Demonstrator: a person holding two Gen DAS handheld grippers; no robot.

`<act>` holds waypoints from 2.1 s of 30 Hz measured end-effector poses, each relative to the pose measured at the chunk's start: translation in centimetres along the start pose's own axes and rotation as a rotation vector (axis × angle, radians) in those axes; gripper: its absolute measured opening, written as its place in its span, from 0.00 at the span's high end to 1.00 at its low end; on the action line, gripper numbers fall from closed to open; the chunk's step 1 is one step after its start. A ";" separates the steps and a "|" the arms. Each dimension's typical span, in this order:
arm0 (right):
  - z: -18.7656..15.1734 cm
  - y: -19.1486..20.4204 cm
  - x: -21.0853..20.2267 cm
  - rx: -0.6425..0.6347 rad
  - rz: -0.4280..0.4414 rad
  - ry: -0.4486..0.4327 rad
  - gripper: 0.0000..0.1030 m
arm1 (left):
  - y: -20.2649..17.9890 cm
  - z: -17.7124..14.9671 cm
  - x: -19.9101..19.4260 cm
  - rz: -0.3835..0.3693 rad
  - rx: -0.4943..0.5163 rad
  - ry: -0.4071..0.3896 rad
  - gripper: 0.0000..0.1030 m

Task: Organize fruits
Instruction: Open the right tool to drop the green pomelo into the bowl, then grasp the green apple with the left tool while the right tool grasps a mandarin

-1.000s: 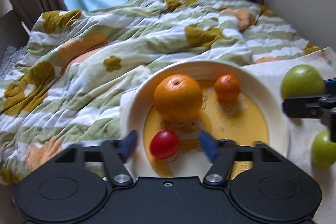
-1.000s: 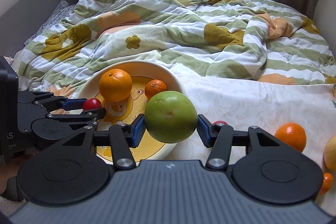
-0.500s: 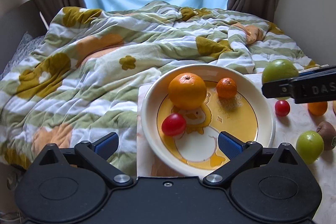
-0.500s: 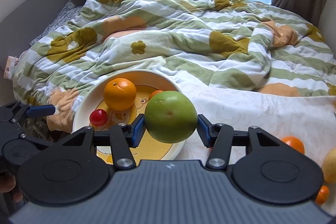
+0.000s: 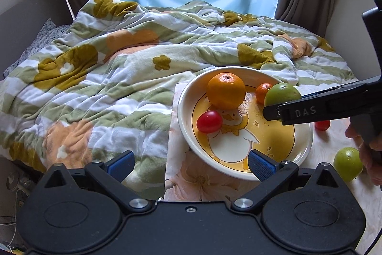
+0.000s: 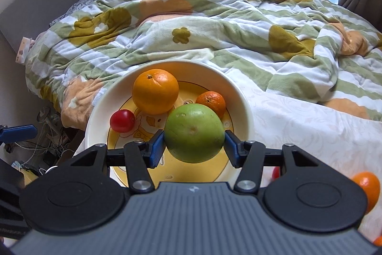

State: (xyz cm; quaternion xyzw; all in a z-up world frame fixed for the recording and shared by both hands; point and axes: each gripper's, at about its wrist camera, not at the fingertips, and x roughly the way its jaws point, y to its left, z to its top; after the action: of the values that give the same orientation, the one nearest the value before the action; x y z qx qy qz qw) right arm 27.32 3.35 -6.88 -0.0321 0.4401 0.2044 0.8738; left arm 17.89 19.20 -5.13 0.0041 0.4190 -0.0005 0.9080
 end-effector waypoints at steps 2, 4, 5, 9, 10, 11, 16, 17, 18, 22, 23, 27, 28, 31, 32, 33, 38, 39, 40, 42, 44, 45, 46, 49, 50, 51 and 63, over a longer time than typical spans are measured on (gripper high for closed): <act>0.0 0.2 0.6 -0.013 0.004 0.008 0.34 | 0.1 -0.1 0.0 -0.002 -0.005 0.001 0.00; 0.0 0.3 1.0 -0.013 0.007 0.015 0.34 | 0.1 -0.3 0.0 -0.003 -0.004 0.001 0.00; 0.0 0.3 1.2 -0.014 0.009 0.020 0.33 | 0.1 -0.3 0.0 -0.002 -0.003 0.002 0.00; 0.1 0.8 1.2 -0.029 -0.002 -0.001 0.08 | 0.1 -0.5 -0.2 -0.004 -0.001 0.004 0.00; 0.1 1.0 1.1 -0.037 -0.018 -0.012 0.00 | 0.1 -0.5 -0.3 -0.004 0.000 0.003 0.00; 0.1 1.1 0.9 -0.042 -0.033 -0.025 0.00 | 0.1 -0.6 -0.4 -0.003 0.000 0.002 0.00; -0.2 1.4 -1.0 -0.020 -0.054 -0.056 0.00 | 0.0 -0.6 -1.6 -0.007 0.005 -0.008 0.00; -0.3 1.3 -1.4 -0.009 -0.052 -0.060 0.00 | 0.1 -0.6 -1.8 -0.008 0.007 -0.011 0.00; -0.4 1.3 -1.9 -0.001 -0.048 -0.063 0.00 | 0.1 -0.6 -2.2 -0.007 0.008 -0.016 0.00; -0.9 1.4 -3.6 0.032 -0.055 -0.066 0.00 | 0.1 -0.4 -3.5 -0.007 0.007 -0.039 0.00; -1.1 1.3 -4.0 0.043 -0.056 -0.065 0.00 | 0.1 -0.4 -3.8 -0.007 0.006 -0.042 0.00; -1.9 1.4 -6.0 0.072 -0.087 -0.075 0.00 | 0.2 -0.4 -5.2 -0.006 0.003 -0.062 0.00; -2.1 1.5 -6.5 0.071 -0.096 -0.079 0.00 | 0.2 -0.4 -5.6 -0.009 0.001 -0.064 0.00; -2.9 1.5 -8.3 0.074 -0.120 -0.092 0.00 | 0.1 -0.5 -6.6 -0.013 -0.002 -0.071 0.00; -3.2 1.3 -8.9 0.079 -0.124 -0.095 0.00 | 0.0 -0.6 -7.0 -0.012 0.001 -0.075 0.00; -3.4 1.2 -9.5 0.084 -0.128 -0.098 0.00 | -0.1 -0.7 -7.4 -0.008 0.006 -0.078 0.00; -5.0 0.3 -12.9 0.102 -0.148 -0.106 0.00 | -0.9 -1.7 -9.5 0.019 0.005 -0.095 0.00; -5.3 0.0 -13.5 0.106 -0.151 -0.103 0.00 | -1.2 -1.9 -10.0 0.023 0.000 -0.098 0.00; -5.8 -0.3 -14.3 0.110 -0.159 -0.106 0.00 | -1.4 -2.2 -10.4 0.027 -0.004 -0.102 0.00; -6.8 -1.0 -15.8 0.109 -0.172 -0.127 0.00 | -2.1 -2.9 -11.3 0.041 -0.014 -0.111 0.00; -7.8 -1.7 -17.1 0.107 -0.175 -0.143 0.00 | -2.9 -3.5 -12.1 0.057 -0.027 -0.119 0.00; -8.3 -2.1 -17.8 0.109 -0.173 -0.149 0.00 | -3.4 -3.8 -12.5 0.065 -0.035 -0.120 0.00; -8.9 -2.6 -18.4 0.111 -0.170 -0.155 0.00 | -4.0 -4.1 -12.9 0.072 -0.045 -0.119 0.00; -10.4 -4.2 -20.0 0.117 -0.157 -0.165 0.00 | -5.7 -5.0 -13.9 0.078 -0.066 -0.122 0.00; -10.9 -4.7 -20.5 0.117 -0.155 -0.167 0.00 | -6.3 -5.3 -14.1 0.079 -0.069 -0.122 0.00; -11.4 -5.2 -21.0 0.117 -0.153 -0.169 0.00 | -7.0 -5.5 -14.3 0.082 -0.069 -0.120 0.00; -16.1 -13.5 -23.6 0.118 -0.169 -0.159 0.00 | -15.0 -6.7 -13.9 0.098 -0.070 -0.129 0.00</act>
State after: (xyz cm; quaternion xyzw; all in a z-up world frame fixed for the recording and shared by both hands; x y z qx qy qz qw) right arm 7.87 -20.54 0.03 -0.0014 0.3765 0.1057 0.9204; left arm 3.68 4.20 0.95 -0.0072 0.3587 0.0582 0.9316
